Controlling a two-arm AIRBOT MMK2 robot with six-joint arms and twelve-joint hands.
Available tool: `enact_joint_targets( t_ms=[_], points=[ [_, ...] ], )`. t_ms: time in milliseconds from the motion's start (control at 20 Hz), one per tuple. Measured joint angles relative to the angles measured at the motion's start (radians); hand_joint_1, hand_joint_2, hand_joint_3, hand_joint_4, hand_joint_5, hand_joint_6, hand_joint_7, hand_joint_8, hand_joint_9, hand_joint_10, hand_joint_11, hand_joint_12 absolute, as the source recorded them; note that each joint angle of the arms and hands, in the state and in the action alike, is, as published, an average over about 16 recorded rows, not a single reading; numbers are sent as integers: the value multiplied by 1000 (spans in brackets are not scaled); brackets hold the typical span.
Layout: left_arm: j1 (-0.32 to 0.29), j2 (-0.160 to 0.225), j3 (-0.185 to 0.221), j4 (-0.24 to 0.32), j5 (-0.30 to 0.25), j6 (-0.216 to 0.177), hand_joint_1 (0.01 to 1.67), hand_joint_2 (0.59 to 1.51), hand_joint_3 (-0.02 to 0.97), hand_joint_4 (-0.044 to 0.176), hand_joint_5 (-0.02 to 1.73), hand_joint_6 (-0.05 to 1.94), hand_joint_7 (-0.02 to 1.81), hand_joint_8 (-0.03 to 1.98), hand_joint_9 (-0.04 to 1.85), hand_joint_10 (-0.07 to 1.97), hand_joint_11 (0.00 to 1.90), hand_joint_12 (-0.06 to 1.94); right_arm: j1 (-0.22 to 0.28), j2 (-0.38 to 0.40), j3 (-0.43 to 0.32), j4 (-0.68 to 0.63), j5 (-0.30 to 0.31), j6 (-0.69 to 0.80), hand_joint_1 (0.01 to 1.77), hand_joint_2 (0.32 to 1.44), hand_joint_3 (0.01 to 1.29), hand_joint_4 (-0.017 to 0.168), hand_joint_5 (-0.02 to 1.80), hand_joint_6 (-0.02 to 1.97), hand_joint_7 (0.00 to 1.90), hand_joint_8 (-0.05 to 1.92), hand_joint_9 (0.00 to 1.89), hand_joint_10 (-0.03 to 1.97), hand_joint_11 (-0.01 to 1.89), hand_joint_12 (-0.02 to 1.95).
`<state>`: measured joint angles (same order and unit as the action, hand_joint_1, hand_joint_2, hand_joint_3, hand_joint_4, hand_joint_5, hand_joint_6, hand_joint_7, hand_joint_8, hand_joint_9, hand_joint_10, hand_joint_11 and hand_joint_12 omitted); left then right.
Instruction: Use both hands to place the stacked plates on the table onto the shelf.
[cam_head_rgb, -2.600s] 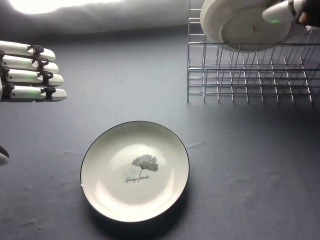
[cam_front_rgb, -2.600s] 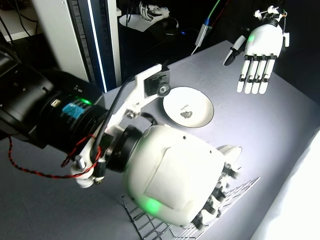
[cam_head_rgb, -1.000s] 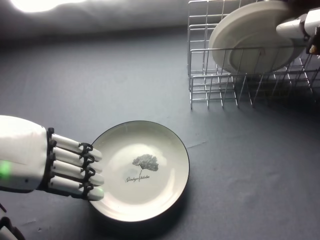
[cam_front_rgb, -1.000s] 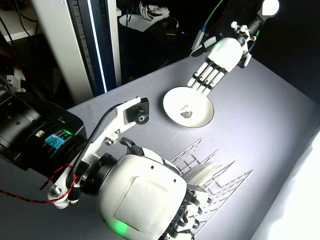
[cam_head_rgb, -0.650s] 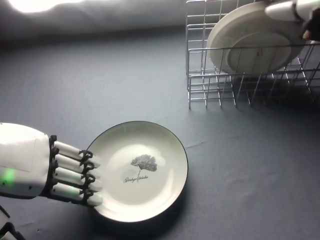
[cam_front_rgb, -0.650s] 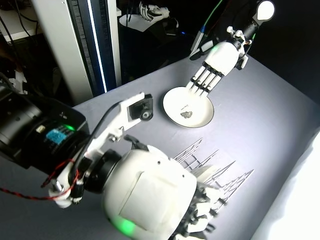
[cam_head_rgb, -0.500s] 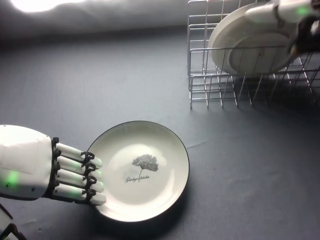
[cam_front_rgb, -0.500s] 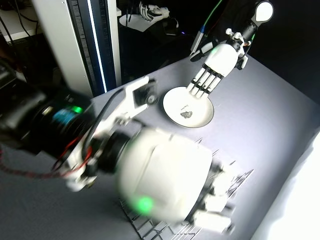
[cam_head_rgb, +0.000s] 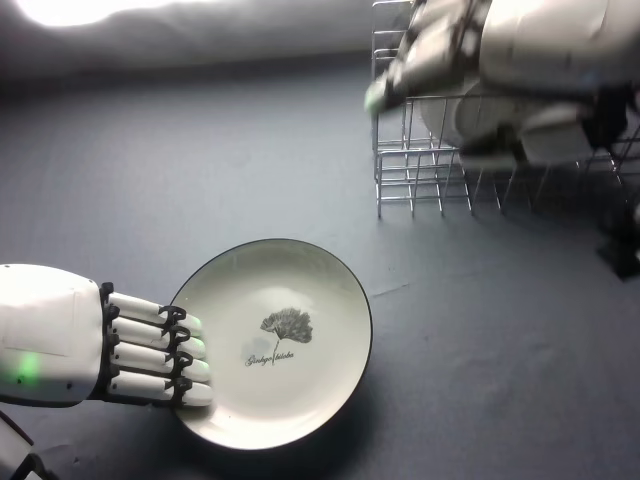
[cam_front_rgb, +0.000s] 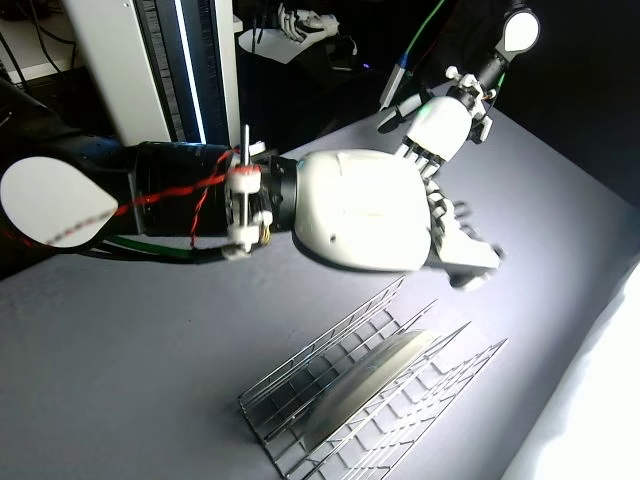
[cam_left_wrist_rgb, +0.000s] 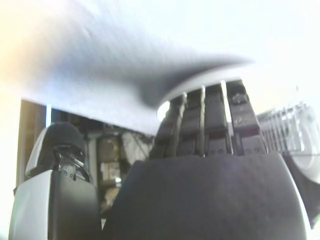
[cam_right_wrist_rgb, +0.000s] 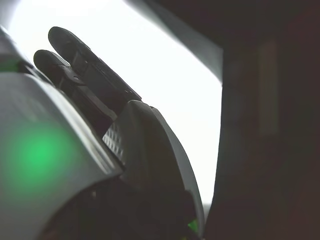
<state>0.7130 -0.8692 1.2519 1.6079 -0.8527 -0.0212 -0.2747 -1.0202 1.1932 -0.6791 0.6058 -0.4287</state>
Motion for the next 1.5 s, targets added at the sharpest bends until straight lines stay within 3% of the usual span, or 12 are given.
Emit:
enact_joint_targets(
  t_ms=[300,600,1150,1500],
  points=[
    [57,-7,8,-42,8,28,23,1091,20,-8,44,-29,57,-10,76,-16,37,81,-14,-23,-8,-276,59,-17,1120,1064,14,3,648,65,725,16,478,589,113,1466],
    [100,-10,15,-84,3,43,22,1082,20,-9,43,-29,49,-13,69,-20,34,75,-17,-51,-7,-422,87,-40,1109,1059,14,4,647,61,715,15,464,601,103,1477],
    [125,-13,24,-110,-4,48,21,1071,20,-9,32,-31,38,-13,56,-21,24,67,-17,-100,-6,-508,99,-77,1107,1059,14,4,629,51,693,15,435,632,82,1478],
    [126,-13,25,-110,-5,48,21,1075,19,-9,29,-31,38,-14,56,-21,24,67,-33,-141,-17,-512,86,-97,1092,1082,13,3,530,39,569,15,347,550,45,1380]
  ],
)
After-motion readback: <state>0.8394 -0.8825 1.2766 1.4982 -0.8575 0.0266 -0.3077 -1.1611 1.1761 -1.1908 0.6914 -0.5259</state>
